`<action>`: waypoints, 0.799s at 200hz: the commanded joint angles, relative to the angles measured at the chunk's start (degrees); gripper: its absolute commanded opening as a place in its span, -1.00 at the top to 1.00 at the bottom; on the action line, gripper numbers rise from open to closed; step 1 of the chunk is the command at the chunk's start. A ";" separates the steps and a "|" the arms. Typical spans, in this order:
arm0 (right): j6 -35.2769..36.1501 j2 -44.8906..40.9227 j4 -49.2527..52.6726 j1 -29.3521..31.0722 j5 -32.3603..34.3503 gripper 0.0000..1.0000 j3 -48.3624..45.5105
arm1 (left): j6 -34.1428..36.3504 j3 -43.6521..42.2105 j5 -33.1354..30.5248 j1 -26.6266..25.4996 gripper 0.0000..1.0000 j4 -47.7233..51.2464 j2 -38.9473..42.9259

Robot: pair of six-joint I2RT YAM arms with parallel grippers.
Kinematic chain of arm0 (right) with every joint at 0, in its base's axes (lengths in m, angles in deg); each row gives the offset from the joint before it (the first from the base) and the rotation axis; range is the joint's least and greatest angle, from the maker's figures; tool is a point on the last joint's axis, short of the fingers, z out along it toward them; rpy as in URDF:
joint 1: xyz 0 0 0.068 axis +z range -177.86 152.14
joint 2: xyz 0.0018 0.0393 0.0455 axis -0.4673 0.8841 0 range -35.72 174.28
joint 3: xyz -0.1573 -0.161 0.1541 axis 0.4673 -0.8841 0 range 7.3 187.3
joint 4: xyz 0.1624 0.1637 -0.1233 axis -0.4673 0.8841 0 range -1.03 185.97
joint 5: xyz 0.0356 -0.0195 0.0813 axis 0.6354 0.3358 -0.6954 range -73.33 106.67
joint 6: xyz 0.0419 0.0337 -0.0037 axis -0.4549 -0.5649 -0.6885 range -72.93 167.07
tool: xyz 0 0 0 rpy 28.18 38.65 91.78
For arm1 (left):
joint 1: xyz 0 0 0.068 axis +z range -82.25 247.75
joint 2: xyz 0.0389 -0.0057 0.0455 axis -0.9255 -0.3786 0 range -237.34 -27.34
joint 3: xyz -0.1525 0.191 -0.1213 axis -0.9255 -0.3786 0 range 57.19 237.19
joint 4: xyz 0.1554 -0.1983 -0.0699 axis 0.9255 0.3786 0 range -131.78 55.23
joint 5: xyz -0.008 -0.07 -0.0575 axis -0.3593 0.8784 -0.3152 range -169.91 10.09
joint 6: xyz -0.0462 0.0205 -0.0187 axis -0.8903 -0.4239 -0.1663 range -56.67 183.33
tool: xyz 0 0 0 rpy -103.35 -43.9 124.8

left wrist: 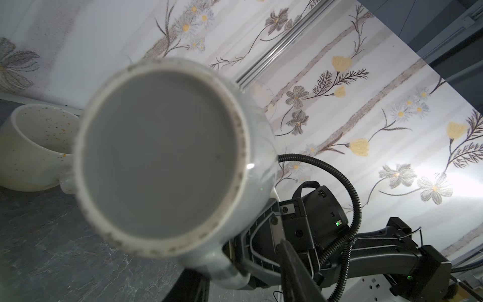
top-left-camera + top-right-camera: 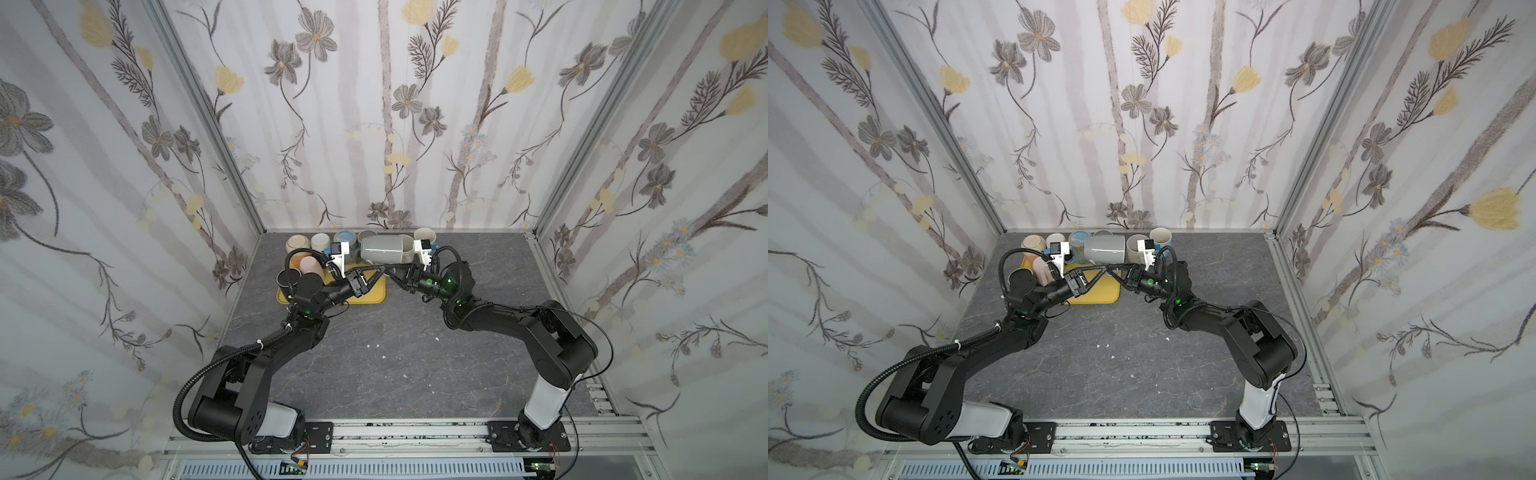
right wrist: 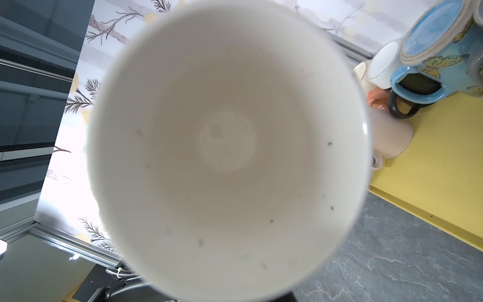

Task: Turn the mug right side up
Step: 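Turn the grey mug upright with the right gripper while the left releases it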

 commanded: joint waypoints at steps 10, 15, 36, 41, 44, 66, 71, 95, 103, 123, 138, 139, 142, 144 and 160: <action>6.08 -3.01 3.23 -2.42 4.09 1.00 -0.74 | 6.41 0.15 -0.15 0.00 0.07 3.64 2.42; 6.69 -3.39 3.98 -2.97 4.21 1.00 -0.80 | 7.51 0.30 -0.59 0.03 0.06 5.28 2.86; 9.90 -5.09 8.30 -5.52 4.73 1.00 -1.02 | 13.05 1.09 -2.91 0.16 0.05 13.14 4.84; 10.71 -5.44 9.36 -5.99 4.88 1.00 -0.98 | 14.15 1.35 -3.53 0.14 0.05 14.87 5.21; 11.64 -5.81 10.61 -6.41 5.12 1.00 -0.97 | 14.72 1.51 -3.92 0.16 0.05 15.74 5.47; 17.69 -8.20 18.94 -9.08 7.46 1.00 -0.80 | 18.87 2.72 -6.95 0.16 0.04 22.97 6.62; 19.21 -8.76 21.04 -9.66 8.16 1.00 -0.67 | 19.64 2.94 -7.69 0.16 0.05 24.34 6.77; 26.33 -11.71 31.06 -12.42 12.32 1.00 0.11 | 22.53 3.79 -11.37 0.16 0.05 29.74 7.66; 28.02 -12.55 34.00 -13.46 14.05 1.00 0.26 | 23.28 4.09 -12.96 0.14 0.05 31.48 7.91; 33.05 -14.25 40.16 -15.93 19.01 1.00 0.73 | 24.57 4.39 -15.77 0.23 0.05 34.14 8.00; 37.02 -15.17 45.19 -17.20 24.56 1.00 1.67 | 25.33 5.05 -17.01 0.29 0.05 36.06 7.96; 37.29 -15.20 45.63 -17.28 24.99 1.00 1.76 | 25.38 5.11 -17.09 0.31 0.05 36.10 7.94; 38.24 -15.22 46.49 -17.47 26.15 1.00 2.02 | 25.42 5.26 -17.30 0.31 0.05 36.43 7.86; 38.88 -15.23 47.00 -17.61 26.98 1.00 2.19 | 25.49 5.30 -17.44 0.33 0.05 36.59 7.79; 43.81 -14.48 50.34 -18.29 33.26 1.00 3.79 | 26.03 6.09 -18.86 0.33 0.05 38.47 7.08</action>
